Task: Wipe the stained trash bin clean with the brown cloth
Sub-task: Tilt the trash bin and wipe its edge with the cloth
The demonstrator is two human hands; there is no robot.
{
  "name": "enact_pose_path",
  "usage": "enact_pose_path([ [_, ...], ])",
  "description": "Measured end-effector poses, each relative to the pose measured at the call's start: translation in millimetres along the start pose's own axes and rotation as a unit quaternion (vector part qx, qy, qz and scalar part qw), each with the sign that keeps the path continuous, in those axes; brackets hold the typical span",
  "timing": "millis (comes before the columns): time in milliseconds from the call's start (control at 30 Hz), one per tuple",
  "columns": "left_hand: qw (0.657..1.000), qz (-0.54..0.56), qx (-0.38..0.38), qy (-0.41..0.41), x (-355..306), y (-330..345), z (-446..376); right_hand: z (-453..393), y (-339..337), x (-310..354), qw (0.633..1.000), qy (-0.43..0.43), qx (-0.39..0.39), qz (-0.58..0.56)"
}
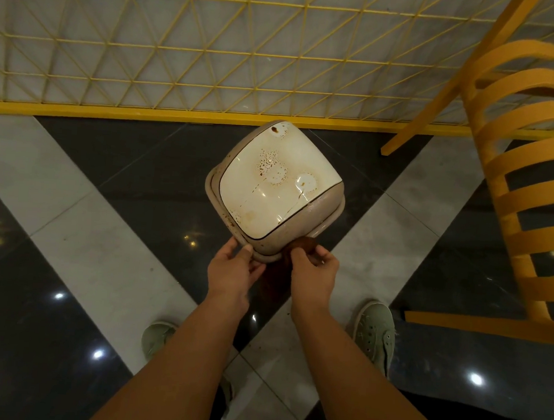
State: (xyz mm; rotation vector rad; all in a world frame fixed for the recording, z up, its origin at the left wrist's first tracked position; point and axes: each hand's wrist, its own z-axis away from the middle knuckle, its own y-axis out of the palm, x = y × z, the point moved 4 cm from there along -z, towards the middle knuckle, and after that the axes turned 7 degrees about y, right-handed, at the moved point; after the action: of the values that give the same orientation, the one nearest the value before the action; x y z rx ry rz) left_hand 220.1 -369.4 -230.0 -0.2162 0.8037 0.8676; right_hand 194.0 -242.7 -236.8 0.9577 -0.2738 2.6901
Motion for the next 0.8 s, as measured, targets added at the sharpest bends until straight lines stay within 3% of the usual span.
enact_pose_path([
  [233,1.000,-0.005,0.006,-0.006,-1,-1,-1,-26,-9,30,0.998,0.047,-0.037,0.025],
  [533,1.000,-0.003,0.004,-0.002,-1,-1,-1,7,11,-20,0.995,0.082,0.022,0.057],
  [700,0.999,-0.040,0.016,0.009,-4,-4,-5,1,3,-6,0.990,0.066,0.044,0.114],
  [800,0.998,-0.058,0.018,0.005,-4,-5,-8,-10,-5,14,0.991,0.066,0.018,0.112],
])
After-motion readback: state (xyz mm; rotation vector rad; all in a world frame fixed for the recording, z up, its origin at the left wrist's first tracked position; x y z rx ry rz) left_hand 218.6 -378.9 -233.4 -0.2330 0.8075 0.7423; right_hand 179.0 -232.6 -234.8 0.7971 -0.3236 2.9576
